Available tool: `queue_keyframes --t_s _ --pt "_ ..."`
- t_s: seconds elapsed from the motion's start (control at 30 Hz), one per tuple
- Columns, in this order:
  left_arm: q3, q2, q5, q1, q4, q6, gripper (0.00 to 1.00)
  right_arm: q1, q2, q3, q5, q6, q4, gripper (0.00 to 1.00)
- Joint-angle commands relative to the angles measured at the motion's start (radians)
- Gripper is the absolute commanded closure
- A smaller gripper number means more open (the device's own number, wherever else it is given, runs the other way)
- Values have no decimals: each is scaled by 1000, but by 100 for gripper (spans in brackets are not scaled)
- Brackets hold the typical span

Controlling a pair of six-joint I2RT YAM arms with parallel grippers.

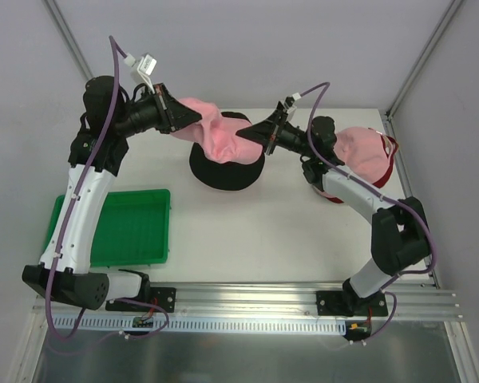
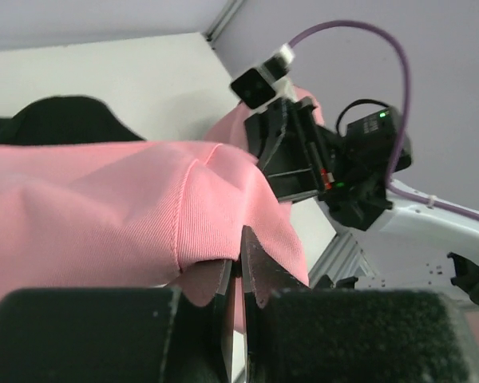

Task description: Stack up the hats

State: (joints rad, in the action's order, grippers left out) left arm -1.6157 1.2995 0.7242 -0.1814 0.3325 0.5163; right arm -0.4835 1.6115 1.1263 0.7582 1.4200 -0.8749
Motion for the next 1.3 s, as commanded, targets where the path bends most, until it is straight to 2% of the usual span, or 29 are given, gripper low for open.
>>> queue_keyframes --t_s 0.0,0.23,0.5,0.67,0.8,0.83,0.93,1.1,1.17,1.27 --pt "55 -55 -74 5 8 16 100 16 -36 104 10 -240 184 91" --pt "86 -66 -143 5 97 13 100 25 5 299 9 -506 497 93" --pt "65 -84 -204 5 195 11 100 19 22 398 47 -592 553 94" --pt "51 -123 -252 7 224 2 100 6 -18 487 26 -773 735 94" --pt "16 -108 -290 5 252 7 99 8 30 566 33 -696 717 99" --pt "-2 -95 -296 5 258 10 92 3 56 588 27 -669 700 100" --pt "-42 -54 -292 5 261 13 84 -15 102 624 -3 -529 634 100" --pt "-72 -20 -327 5 258 13 68 -61 185 803 -45 -484 657 100" --pt "-78 -17 -336 5 261 4 56 -64 212 858 -91 -481 662 100" --pt "-79 -19 -379 7 261 -5 47 -64 278 917 -138 -402 596 100"
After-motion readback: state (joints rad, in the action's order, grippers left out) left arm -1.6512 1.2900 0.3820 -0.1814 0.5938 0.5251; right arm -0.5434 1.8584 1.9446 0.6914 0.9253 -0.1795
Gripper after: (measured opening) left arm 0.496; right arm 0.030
